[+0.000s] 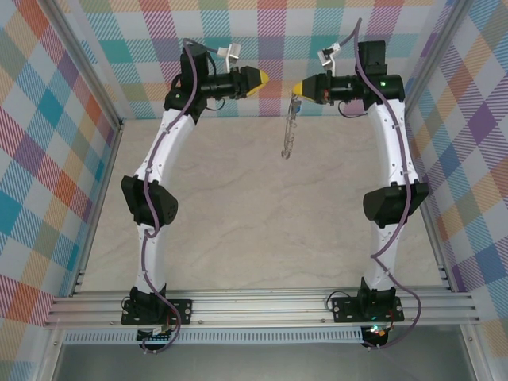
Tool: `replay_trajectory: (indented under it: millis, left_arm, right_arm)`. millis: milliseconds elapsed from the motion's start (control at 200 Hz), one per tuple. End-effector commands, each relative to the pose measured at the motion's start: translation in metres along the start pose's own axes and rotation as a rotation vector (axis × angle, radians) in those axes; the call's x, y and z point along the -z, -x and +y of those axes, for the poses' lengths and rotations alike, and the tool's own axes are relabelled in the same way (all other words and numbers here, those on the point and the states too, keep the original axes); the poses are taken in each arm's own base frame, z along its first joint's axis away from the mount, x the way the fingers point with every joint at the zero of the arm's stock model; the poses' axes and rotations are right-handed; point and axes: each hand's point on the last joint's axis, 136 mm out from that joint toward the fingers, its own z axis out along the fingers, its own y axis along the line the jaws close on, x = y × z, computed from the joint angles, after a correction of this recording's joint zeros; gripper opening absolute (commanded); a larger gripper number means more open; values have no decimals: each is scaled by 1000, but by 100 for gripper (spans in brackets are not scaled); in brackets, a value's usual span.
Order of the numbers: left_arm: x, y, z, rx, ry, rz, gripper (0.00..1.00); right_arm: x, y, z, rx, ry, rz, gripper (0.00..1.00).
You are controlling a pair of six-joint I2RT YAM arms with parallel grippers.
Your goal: Put the keys on the keyring
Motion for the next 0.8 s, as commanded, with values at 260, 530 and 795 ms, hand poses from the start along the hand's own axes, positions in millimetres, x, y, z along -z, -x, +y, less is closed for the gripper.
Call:
replay_trajectory:
  millis: [260,530,795]
  left_arm:
    - [-12,-36,-42,-63,-84,119,35]
    - [-21,-41,-47,-56,-97,130,36]
    - [-16,-40,-37,-61,-34,100,36]
  right_arm:
    - [-19,-19,7,-13,107,68,0]
    - [-20,-17,9,-20,145,54,0]
    - [-16,-18,13,-5,141,49,0]
